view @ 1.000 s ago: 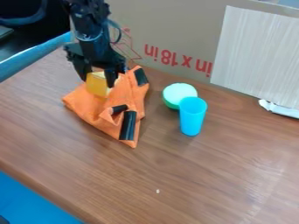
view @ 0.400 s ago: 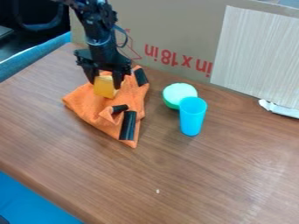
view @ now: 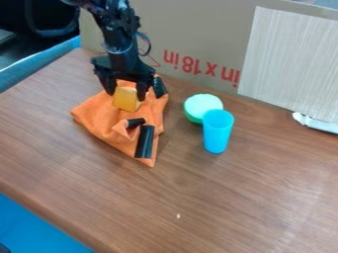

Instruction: Place an item on the bag

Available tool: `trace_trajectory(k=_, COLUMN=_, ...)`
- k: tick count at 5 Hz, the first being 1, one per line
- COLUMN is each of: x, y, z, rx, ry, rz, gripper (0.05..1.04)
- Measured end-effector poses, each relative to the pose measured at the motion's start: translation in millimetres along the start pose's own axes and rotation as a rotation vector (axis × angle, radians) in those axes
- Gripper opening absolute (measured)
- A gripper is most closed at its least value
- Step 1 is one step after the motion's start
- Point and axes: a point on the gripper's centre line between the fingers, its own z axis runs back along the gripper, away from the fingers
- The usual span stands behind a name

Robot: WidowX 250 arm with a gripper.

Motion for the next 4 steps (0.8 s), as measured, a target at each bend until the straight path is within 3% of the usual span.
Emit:
trace_trajectory(k=1, x=2, y=0, z=8, rx=-0.005, ry=-0.018, rz=0.020, gripper=1.001)
trace_trajectory(k=2, x=11, y=0, z=37, rx=-0.024, ry=-0.052, rz=0.032, gripper=1.001)
trace_trajectory(k=3, x=8, y=12, z=51, rx=0.005, ry=-0.028, rz=0.035, gripper=1.001)
trace_trajectory(k=4, x=6, y=28, z=73, rx=0.089, ry=0.103, rz=-0.013, gripper=1.001)
